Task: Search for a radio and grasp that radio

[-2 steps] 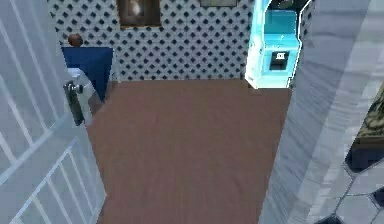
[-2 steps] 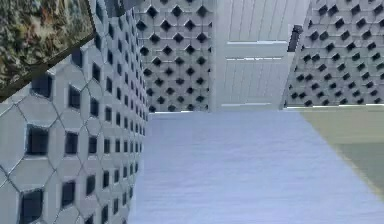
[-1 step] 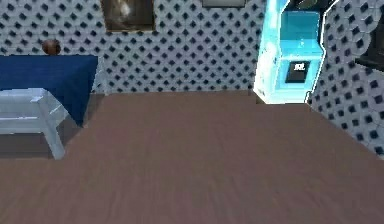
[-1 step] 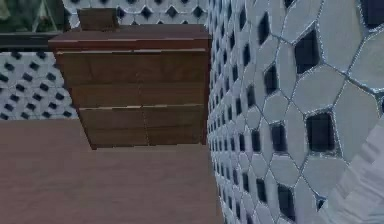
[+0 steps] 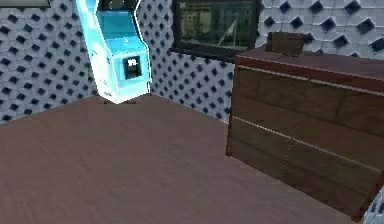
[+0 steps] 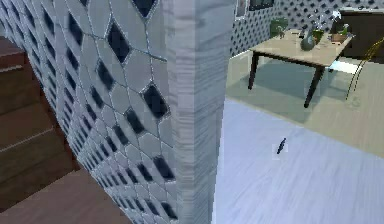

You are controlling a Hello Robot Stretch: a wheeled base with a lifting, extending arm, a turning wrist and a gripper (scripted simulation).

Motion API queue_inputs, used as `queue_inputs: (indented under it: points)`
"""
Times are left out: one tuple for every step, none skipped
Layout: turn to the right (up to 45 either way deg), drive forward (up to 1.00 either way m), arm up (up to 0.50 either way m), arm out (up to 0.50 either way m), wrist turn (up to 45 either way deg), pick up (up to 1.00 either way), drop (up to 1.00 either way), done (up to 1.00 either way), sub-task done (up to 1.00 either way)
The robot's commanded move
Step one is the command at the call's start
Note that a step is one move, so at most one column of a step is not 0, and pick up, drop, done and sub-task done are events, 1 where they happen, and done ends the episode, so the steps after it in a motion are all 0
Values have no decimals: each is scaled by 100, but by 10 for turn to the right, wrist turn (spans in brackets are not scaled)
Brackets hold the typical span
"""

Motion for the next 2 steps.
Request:
queue_inputs:
  points:
    - [210, 0, 0, 0, 0, 0, 0, 0, 0]
    - [0, 45, 0, 0, 0, 0, 0, 0, 0]
